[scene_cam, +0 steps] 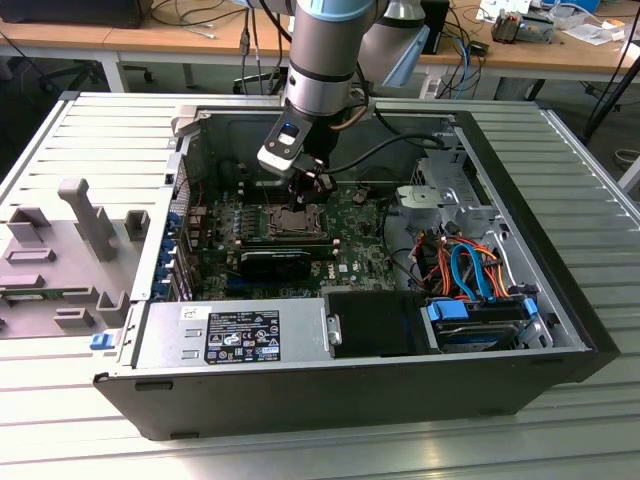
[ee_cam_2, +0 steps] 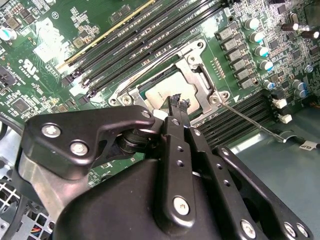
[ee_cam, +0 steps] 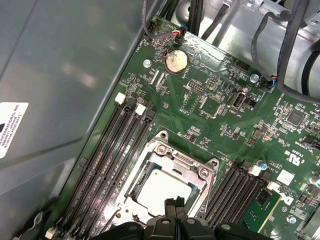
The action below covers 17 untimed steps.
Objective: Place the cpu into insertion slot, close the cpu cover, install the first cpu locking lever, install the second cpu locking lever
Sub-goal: 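Install the first cpu locking lever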
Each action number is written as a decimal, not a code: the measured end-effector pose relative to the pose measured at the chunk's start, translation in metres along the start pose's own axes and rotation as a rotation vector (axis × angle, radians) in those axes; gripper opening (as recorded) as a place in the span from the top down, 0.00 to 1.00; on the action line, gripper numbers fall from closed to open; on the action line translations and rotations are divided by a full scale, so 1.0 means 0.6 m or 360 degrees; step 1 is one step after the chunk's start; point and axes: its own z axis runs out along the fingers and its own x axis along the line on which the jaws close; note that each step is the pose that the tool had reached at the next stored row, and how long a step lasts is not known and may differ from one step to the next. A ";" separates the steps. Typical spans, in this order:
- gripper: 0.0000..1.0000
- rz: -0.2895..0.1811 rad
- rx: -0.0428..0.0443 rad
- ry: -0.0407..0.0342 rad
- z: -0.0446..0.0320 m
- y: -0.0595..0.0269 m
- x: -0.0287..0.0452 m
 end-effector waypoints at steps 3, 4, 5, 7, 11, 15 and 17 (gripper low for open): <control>0.89 -0.0004 0.0000 0.0000 0.000 0.000 0.000; 0.89 -0.0005 0.0000 -0.0001 0.000 0.000 0.000; 0.89 -0.0006 0.0000 -0.0001 0.000 0.000 0.000; 0.89 -0.0010 0.0000 -0.0001 0.000 0.000 0.000; 0.89 -0.0019 0.0001 -0.0002 0.000 0.000 0.000; 0.89 -0.0025 0.0001 -0.0003 0.000 0.000 0.000; 0.89 -0.0028 0.0001 -0.0003 0.000 0.000 0.000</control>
